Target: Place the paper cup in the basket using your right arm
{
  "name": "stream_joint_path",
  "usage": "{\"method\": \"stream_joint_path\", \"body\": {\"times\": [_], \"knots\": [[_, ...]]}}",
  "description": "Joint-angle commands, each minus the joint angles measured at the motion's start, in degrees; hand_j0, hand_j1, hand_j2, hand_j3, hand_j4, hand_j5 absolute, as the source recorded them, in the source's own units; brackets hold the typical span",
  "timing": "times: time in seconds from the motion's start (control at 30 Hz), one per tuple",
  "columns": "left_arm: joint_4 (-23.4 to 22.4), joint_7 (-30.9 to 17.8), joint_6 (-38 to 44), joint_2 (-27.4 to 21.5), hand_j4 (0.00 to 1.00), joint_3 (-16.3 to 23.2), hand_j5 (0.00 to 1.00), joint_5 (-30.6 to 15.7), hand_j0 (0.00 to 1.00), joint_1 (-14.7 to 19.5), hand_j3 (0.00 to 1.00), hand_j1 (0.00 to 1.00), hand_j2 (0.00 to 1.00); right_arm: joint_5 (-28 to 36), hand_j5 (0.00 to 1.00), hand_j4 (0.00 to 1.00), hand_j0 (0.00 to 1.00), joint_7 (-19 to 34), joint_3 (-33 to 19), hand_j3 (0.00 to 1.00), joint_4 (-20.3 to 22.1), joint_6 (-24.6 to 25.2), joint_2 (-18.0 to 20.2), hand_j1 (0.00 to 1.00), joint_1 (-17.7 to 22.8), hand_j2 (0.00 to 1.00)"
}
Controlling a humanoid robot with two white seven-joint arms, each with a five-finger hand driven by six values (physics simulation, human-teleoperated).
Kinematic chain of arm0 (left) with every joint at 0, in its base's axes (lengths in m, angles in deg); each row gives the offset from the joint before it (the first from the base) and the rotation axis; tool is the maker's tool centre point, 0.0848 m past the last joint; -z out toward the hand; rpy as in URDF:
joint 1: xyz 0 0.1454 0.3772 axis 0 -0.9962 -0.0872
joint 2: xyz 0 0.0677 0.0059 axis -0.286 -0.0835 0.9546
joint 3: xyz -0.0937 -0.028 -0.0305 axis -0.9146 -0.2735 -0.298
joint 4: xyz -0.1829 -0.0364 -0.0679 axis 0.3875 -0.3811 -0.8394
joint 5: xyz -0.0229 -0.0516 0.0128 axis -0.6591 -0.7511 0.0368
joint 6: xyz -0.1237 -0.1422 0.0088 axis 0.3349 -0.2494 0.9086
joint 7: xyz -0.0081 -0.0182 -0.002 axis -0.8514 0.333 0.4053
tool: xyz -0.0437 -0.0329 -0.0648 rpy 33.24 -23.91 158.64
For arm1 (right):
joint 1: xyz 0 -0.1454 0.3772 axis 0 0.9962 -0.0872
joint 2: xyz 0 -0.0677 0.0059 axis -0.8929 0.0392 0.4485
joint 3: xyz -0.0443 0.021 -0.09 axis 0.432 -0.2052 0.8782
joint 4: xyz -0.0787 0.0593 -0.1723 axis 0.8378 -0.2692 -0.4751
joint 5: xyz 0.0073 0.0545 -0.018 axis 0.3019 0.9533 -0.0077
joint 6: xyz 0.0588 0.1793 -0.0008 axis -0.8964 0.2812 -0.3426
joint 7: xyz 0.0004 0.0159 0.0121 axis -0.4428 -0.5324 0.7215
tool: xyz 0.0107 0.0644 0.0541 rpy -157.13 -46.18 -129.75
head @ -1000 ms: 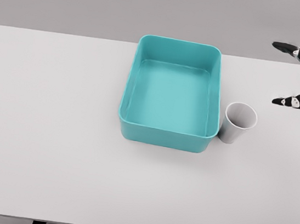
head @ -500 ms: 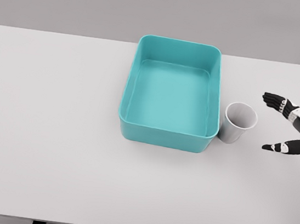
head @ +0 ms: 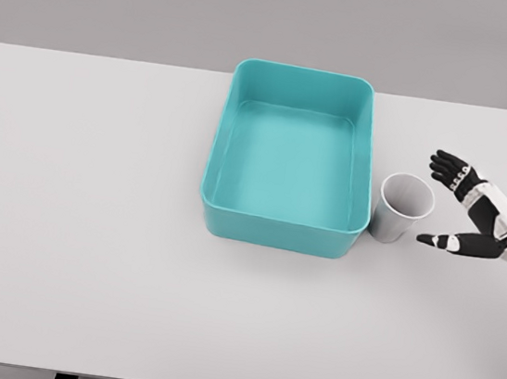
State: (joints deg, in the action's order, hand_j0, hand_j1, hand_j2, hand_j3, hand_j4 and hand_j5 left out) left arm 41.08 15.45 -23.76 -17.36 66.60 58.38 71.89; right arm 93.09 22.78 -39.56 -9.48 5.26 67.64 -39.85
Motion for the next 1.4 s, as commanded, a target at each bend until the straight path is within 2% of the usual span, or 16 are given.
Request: {"method": "stream_joint_path", "body": {"times": [0.0,0.3,1.2,1.3,1.37], "knots": [[0.0,-0.02,-0.01,0.0,1.0,0.0,1.0,-0.04,1.0,0.0,1.0,1.0,1.0,0.57,1.0,1.0,1.0,-0.35,0.66,1.0,-0.28,0.03,-0.44,1.0,0.0,1.0],[0.0,-0.02,-0.01,0.0,1.0,0.0,1.0,-0.04,1.0,0.0,1.0,1.0,1.0,-0.13,1.0,1.0,1.0,-0.52,1.54,1.0,-0.55,0.03,-3.34,1.0,-0.09,1.0],[0.0,-0.02,-0.01,0.0,1.0,0.0,1.0,-0.04,1.0,0.0,1.0,1.0,1.0,-0.22,1.0,1.0,1.0,-0.44,4.09,1.0,-1.78,0.03,-5.44,1.0,-3.08,1.0],[0.0,-0.02,-0.01,0.0,1.0,0.0,1.0,-0.04,1.0,0.0,1.0,1.0,1.0,-0.31,0.9,0.9,0.9,-0.44,4.09,0.9,-1.69,0.03,-5.45,0.9,-3.08,0.9],[0.0,-0.02,-0.01,0.0,1.0,0.0,1.0,-0.04,1.0,0.0,1.0,1.0,1.0,-0.4,0.76,0.76,0.76,-0.44,4.44,0.76,-1.69,0.03,-5.53,0.76,-3.08,0.76]]}}
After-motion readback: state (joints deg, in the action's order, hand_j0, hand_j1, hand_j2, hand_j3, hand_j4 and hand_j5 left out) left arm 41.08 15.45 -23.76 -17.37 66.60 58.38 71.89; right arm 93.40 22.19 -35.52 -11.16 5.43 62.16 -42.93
